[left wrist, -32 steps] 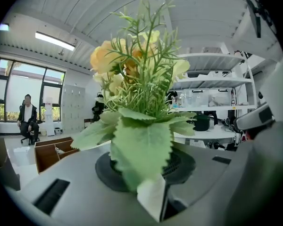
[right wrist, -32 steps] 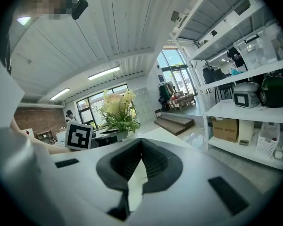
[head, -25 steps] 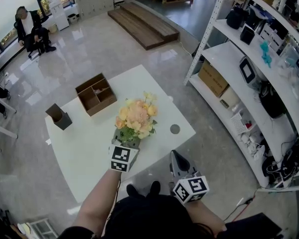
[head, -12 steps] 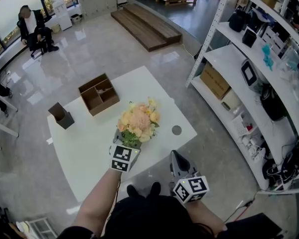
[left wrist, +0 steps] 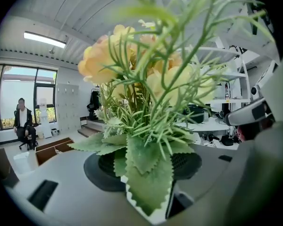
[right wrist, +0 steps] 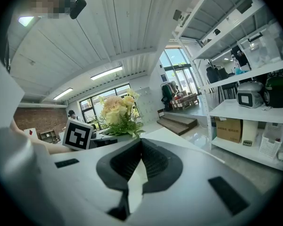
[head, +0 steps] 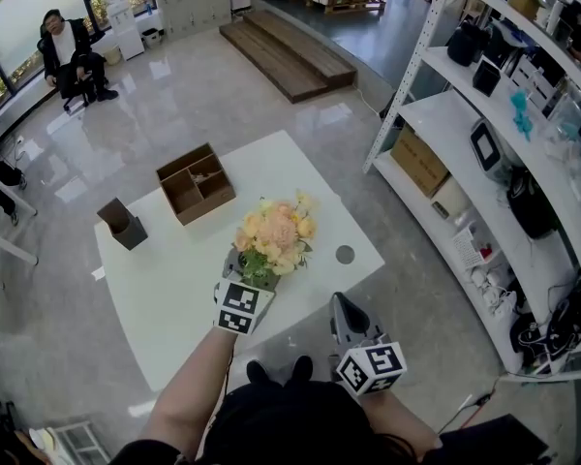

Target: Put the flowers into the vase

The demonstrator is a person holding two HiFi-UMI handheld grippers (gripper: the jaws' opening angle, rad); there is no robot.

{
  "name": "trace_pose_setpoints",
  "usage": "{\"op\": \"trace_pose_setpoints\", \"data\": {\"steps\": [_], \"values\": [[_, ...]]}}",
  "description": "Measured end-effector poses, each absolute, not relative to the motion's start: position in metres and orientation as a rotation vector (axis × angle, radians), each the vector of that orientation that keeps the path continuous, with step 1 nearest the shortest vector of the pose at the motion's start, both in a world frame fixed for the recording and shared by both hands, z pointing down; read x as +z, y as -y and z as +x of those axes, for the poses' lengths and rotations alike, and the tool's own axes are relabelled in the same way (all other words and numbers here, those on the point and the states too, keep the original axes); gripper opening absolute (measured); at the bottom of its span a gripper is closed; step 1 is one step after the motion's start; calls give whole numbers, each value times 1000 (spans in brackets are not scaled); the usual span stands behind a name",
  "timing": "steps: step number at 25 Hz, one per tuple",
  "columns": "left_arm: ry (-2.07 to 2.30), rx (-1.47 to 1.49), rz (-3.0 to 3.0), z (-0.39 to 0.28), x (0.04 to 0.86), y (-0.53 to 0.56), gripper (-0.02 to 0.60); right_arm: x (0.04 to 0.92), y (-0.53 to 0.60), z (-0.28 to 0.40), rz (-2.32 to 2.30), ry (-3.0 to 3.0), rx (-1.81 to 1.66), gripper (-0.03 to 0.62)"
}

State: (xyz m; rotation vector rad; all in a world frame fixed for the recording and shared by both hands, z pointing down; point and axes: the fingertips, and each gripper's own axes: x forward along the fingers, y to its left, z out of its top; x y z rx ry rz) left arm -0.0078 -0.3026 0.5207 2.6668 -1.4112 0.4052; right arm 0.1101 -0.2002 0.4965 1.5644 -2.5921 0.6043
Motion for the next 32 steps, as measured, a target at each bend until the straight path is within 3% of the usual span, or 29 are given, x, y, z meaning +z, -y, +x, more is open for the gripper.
{"op": "trace_pose_setpoints", "data": {"steps": [32], "values": [[1523, 380, 2465, -55, 554, 234, 230, 494, 199, 90, 1487, 2646, 603, 3]]}}
